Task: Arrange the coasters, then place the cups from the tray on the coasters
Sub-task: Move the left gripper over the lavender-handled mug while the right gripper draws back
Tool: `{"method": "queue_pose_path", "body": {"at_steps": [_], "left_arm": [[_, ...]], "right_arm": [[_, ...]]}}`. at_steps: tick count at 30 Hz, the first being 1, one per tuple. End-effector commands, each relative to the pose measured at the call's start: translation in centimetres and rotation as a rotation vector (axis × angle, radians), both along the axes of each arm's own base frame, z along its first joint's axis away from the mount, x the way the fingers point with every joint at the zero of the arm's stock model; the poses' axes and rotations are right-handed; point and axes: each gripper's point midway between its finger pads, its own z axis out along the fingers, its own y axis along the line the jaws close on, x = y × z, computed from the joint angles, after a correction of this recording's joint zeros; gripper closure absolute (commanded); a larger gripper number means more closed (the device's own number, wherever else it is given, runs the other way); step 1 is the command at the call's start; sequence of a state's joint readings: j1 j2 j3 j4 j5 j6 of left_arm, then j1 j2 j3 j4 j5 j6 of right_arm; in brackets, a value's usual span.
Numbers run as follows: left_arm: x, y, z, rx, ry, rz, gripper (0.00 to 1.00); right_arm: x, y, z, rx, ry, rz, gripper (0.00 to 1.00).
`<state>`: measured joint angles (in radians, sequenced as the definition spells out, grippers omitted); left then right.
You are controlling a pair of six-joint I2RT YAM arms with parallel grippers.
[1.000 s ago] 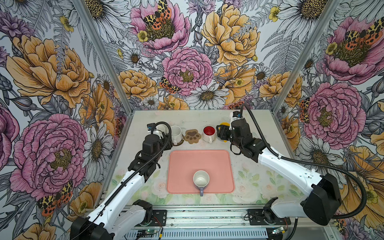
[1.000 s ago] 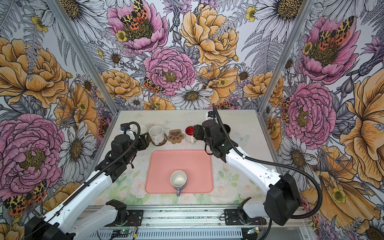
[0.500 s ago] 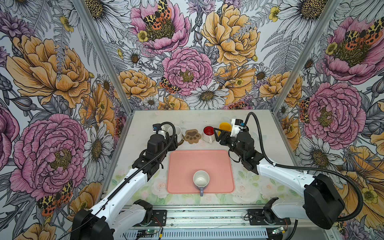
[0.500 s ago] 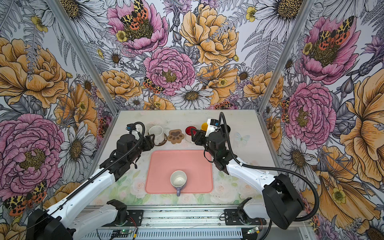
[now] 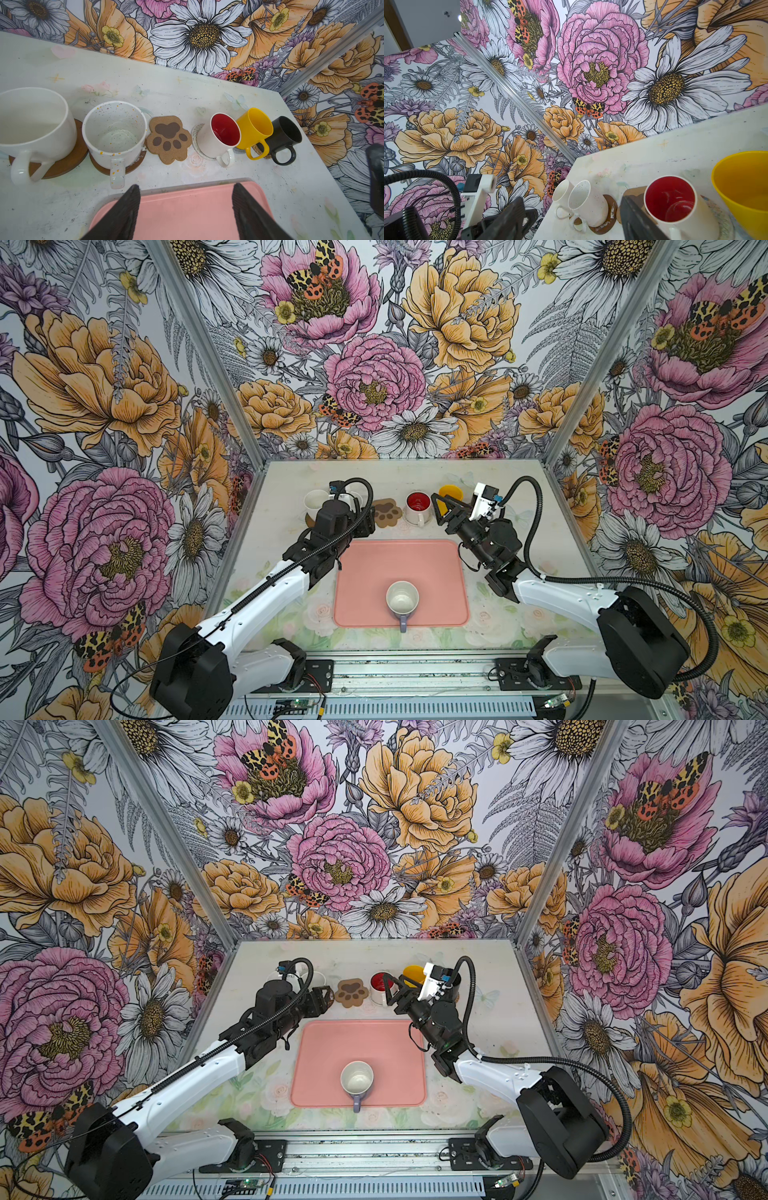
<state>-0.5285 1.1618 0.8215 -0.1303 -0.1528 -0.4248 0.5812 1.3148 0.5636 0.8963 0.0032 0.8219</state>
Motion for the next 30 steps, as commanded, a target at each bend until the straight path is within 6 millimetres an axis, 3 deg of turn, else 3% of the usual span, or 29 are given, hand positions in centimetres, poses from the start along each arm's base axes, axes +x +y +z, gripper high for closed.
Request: {"method": "queue_pose_path", "body": {"at_steps": [1, 7, 13, 18, 23, 30], "left_arm": [[-0.3, -1.7, 2.0, -0.055, -0.022, -0.063, 0.28], [-2.4, -3.4, 1.8, -0.032, 0.023, -0.141, 0.27], [-6.3, -5.4, 0.2, 0.017, 0.094, -0.245, 0.26], [-8.8, -5.6, 0.0, 0.031, 0.119, -0.276, 0.26], [-11.0, -5.3, -0.1, 0.013, 0.152, -0.293, 0.25], [-13.9, -5.0, -3.0, 0.057, 0.276, -0.306, 0.26]], "right_arm": [[-0.6, -0.9, 2.4, 0.036, -0.091, -0.024, 0.25], [-0.8, -1.5, 2.2, -0.004, -0.105, -0.051, 0.24], [-0.9, -1.8, 1.9, -0.075, -0.08, -0.069, 0.23], [-1.0, -2.0, 1.8, -0.117, -0.02, -0.076, 0.24], [-0.7, -4.1, 0.6, -0.16, 0.064, -0.181, 0.25], [-0.8, -6.3, -0.5, -0.228, 0.142, -0.283, 0.25]]}}
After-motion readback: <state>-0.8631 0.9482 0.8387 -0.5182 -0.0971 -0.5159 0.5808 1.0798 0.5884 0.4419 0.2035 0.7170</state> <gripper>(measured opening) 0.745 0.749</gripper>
